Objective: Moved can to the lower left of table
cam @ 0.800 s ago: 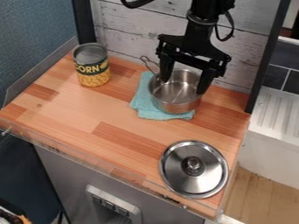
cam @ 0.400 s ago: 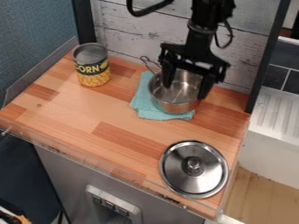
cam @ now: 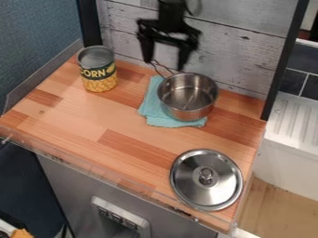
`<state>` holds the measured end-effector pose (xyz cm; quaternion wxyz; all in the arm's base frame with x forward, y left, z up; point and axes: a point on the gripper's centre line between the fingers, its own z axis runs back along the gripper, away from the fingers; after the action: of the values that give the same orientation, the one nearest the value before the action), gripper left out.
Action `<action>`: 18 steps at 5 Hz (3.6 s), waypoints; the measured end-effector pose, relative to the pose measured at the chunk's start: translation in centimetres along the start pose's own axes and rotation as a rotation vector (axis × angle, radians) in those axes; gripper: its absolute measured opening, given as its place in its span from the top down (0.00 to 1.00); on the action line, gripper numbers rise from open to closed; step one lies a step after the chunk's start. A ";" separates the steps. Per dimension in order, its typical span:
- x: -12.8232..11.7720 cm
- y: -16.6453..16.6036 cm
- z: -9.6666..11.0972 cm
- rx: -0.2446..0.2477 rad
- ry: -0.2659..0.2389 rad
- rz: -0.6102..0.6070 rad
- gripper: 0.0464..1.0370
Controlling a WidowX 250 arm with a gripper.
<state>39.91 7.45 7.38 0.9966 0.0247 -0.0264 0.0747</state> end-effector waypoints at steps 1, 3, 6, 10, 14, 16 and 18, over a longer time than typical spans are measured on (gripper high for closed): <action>1.5 3.4 0.2 0.027 -0.031 -0.054 0.04; 0.6 5.9 -2.0 0.097 -0.090 -0.093 0.04; 1.0 9.1 -2.1 -0.013 -0.265 -0.069 0.04; 0.1 7.9 -2.2 -0.043 -0.295 -0.096 0.04; 2.7 8.8 0.9 -0.003 -0.393 -0.067 0.04; 4.2 9.1 -1.7 0.010 -0.345 -0.049 0.04; 3.1 8.9 -3.3 0.015 -0.296 -0.046 0.04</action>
<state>41.80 16.87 4.69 0.9830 0.0436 -0.1719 0.0473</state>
